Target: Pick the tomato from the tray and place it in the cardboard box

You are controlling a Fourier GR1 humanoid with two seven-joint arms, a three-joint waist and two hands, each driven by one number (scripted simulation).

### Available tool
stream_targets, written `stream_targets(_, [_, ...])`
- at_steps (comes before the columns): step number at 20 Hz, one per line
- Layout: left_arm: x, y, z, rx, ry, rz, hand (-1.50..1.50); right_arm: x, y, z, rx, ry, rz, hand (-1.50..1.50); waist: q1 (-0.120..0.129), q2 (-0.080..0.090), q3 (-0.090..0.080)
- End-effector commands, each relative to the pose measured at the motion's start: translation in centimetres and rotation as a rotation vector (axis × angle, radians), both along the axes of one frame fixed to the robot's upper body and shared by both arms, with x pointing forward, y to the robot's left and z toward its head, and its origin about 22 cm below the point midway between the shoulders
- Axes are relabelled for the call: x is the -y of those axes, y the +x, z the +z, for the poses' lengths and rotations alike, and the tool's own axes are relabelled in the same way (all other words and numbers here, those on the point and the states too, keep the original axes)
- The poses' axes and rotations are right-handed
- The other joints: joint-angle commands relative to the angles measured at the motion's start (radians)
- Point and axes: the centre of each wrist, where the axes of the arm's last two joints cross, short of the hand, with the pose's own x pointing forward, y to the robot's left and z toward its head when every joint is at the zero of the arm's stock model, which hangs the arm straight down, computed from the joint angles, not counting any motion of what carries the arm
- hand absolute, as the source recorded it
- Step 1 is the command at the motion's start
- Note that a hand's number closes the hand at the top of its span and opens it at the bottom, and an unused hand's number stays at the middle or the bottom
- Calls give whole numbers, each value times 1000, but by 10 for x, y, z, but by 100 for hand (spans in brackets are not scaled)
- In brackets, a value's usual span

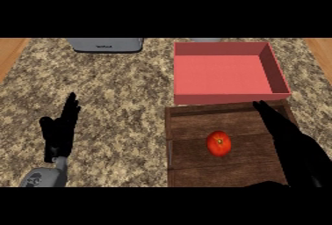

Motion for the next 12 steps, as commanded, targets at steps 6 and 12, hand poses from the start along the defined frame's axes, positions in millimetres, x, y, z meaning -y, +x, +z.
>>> stream_targets(6, [-5, 10, -7, -1, 4, -7, 0, -38, 12, -7, -167, -60, -69, -150, -11, 0, 1])
stream_targets(12, [-3, -13, -11, -8, 1, -2, 0, -55, 28, -17, -191, -112, -128, -150, 4, -2, 0])
